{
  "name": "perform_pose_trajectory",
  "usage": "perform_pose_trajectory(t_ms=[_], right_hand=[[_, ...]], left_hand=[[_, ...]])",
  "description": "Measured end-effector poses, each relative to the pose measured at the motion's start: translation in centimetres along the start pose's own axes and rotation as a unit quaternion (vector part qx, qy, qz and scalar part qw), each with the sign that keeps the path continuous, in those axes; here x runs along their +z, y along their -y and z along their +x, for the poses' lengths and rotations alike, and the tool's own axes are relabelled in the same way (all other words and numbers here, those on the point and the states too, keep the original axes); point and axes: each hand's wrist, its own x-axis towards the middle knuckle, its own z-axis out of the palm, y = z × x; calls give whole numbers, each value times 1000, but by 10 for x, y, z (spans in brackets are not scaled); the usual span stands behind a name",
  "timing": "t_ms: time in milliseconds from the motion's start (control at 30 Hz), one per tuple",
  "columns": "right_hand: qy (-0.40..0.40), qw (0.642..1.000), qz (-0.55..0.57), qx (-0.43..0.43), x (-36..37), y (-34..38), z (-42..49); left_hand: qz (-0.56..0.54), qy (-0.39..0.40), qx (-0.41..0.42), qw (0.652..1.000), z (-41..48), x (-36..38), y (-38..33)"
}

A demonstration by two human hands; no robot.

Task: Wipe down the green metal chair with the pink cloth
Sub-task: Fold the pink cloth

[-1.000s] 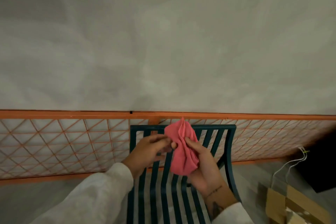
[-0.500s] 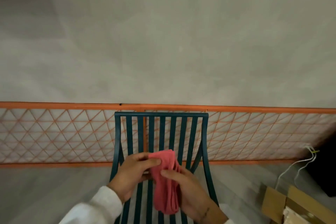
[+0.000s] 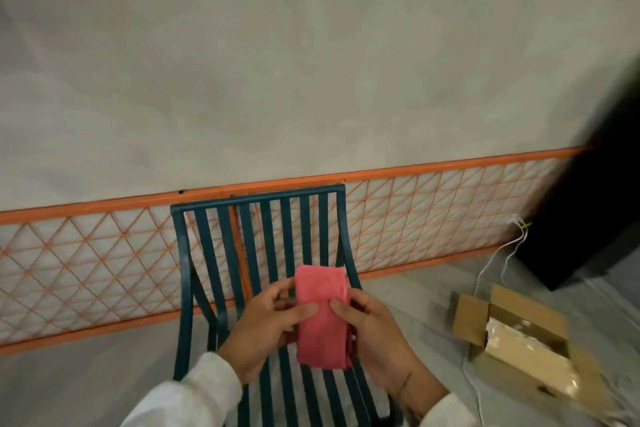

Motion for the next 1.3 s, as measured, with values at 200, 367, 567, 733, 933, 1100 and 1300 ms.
perform_pose_trajectory(t_ms=[200, 367, 567, 733, 933, 1100, 1300], right_hand=[[-7, 1000, 2, 7, -59, 8, -8], [12, 999, -38, 19, -122, 18, 25], [19, 995, -68, 70, -219, 21, 79], [3, 983, -109, 146, -298, -8, 127], [-33, 963, -149, 222, -379, -81, 181], [-94, 945, -187, 250, -447, -197, 271], [-84, 929, -221, 286, -500, -345, 373]], left_hand=[[41, 11, 24, 999, 13, 49, 20], [60, -21, 34, 997, 55, 98, 37], [57, -92, 11, 994, 119, 179, 75], [126, -157, -34, 979, 176, 241, 138], [143, -168, -144, 965, 253, 287, 242], [178, -152, -184, 955, 358, 302, 375], [200, -176, -231, 936, 445, 293, 528]])
